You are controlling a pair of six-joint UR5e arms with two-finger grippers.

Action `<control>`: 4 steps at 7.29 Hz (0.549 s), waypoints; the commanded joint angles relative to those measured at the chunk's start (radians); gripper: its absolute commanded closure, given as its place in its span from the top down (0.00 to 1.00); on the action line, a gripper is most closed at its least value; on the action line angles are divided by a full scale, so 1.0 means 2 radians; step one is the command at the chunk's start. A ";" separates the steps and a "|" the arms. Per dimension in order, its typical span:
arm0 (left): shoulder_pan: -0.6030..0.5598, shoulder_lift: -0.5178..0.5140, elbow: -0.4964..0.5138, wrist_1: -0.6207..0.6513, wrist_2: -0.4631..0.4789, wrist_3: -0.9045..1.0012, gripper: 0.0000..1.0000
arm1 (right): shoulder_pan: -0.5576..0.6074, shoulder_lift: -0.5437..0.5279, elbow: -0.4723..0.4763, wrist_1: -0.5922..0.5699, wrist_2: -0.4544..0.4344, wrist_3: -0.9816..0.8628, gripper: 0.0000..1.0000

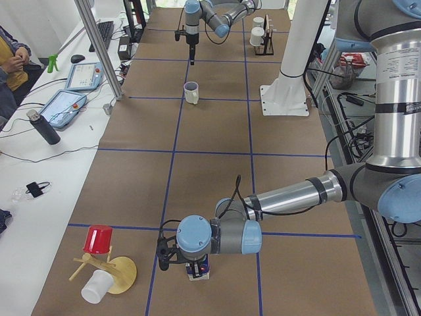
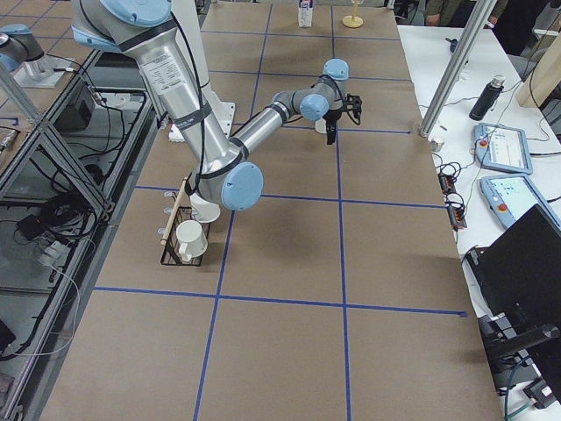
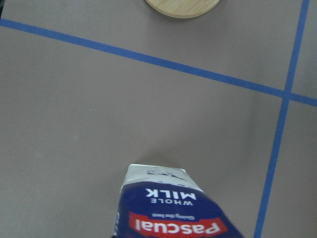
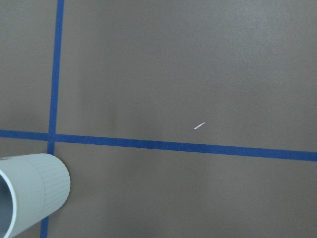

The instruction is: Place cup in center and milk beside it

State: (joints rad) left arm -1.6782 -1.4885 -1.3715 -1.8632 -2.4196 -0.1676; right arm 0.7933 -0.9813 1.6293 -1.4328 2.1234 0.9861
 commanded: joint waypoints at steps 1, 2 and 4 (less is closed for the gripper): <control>0.000 -0.001 -0.011 0.004 -0.002 0.000 0.54 | 0.005 -0.006 0.009 -0.001 0.004 -0.002 1.00; 0.000 -0.001 -0.022 0.010 -0.018 -0.001 0.53 | 0.007 -0.014 0.015 -0.001 0.005 -0.004 1.00; 0.003 -0.023 -0.106 0.096 -0.024 -0.001 0.53 | 0.018 -0.029 0.030 -0.001 0.007 -0.007 1.00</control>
State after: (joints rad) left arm -1.6767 -1.5070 -1.4816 -1.7759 -2.4592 -0.1690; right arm 0.8135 -1.0146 1.6668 -1.4342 2.1342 0.9778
